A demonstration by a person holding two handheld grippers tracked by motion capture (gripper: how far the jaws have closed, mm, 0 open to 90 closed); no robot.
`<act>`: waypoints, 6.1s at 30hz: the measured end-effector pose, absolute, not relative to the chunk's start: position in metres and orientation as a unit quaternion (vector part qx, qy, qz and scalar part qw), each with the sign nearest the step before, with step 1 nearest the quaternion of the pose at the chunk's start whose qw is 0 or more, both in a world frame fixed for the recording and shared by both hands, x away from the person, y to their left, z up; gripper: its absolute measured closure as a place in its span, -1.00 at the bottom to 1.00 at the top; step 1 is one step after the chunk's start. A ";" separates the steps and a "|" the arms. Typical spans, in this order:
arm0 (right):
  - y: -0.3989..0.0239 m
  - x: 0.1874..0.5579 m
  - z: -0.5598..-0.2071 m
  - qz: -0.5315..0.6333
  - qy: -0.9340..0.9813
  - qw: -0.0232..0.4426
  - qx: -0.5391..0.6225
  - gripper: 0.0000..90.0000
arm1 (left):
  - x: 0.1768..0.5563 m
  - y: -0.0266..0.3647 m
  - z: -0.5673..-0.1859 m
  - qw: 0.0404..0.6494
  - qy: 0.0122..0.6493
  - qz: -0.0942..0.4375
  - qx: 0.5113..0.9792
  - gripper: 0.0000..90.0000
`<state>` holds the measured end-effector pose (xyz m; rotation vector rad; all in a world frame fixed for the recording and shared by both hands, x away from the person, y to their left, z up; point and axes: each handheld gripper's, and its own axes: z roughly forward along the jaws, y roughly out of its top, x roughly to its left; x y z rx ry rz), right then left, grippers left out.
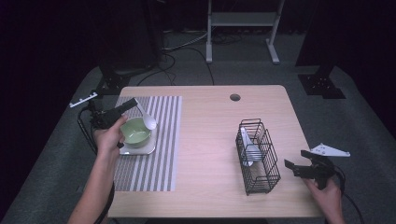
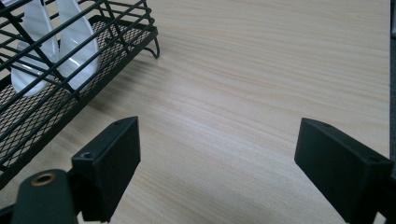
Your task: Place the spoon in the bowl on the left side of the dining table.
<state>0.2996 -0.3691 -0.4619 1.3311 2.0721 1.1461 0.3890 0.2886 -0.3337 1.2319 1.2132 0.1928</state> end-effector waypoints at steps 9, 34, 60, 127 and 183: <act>-0.368 0.301 -0.462 0.411 0.746 0.211 0.479 -0.70 | 0.387 0.304 -0.331 0.643 0.541 0.096 0.533 0.90; -0.368 0.301 -0.462 0.411 0.746 0.213 0.479 -0.71 | 0.391 0.334 -0.351 0.622 0.578 0.113 0.516 0.90; -0.364 0.305 -0.464 0.407 0.751 0.209 0.476 -0.70 | 0.390 0.351 -0.395 0.605 0.607 0.109 0.504 0.90; -0.361 0.309 -0.463 0.407 0.757 0.206 0.469 -0.70 | 0.362 0.383 -0.435 0.559 0.646 0.099 0.510 0.54; -0.358 0.306 -0.456 0.406 0.758 0.215 0.463 -0.71 | 0.324 0.310 -0.418 0.543 0.569 0.096 0.611 -0.57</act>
